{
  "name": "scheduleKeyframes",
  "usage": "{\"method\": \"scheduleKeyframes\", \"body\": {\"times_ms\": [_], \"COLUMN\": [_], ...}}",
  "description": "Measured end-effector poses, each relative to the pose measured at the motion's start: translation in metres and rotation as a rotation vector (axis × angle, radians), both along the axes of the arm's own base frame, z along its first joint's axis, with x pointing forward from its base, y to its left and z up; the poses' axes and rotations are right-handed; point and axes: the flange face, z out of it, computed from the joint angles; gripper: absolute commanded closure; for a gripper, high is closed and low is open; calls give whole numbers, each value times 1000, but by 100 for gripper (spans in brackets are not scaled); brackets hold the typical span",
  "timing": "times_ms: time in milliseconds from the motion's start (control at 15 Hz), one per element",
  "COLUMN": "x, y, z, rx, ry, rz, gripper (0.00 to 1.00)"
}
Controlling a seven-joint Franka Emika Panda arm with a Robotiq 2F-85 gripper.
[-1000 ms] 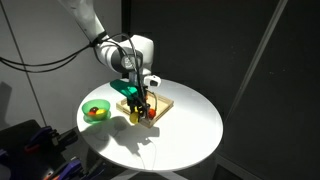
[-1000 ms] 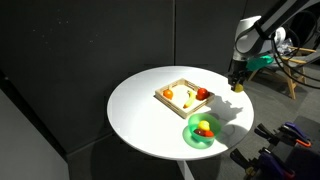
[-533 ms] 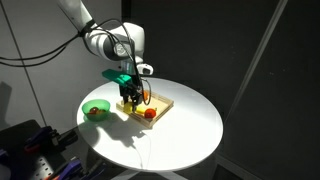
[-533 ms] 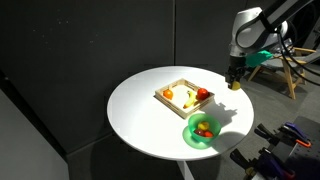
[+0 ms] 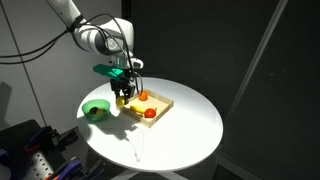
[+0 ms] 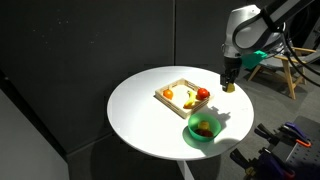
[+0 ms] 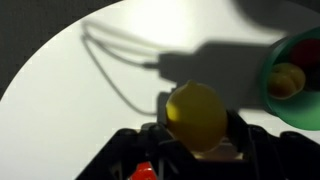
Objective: Put the lemon plush toy in the green bowl
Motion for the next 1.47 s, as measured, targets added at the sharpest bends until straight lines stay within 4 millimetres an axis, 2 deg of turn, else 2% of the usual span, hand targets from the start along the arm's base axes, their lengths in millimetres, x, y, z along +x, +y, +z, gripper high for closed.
{"method": "scheduleKeyframes", "body": {"times_ms": [667,1133,1200,1467], "x": [-17,-27,-28,-30], "y": [60,84,86,88], "z": [-1,-6,-6,-6], "rx": [6,6,6,6], "ry": [15,31,31,32], "rz": [126,180,184,189], "gripper": [66,66,41,41]}}
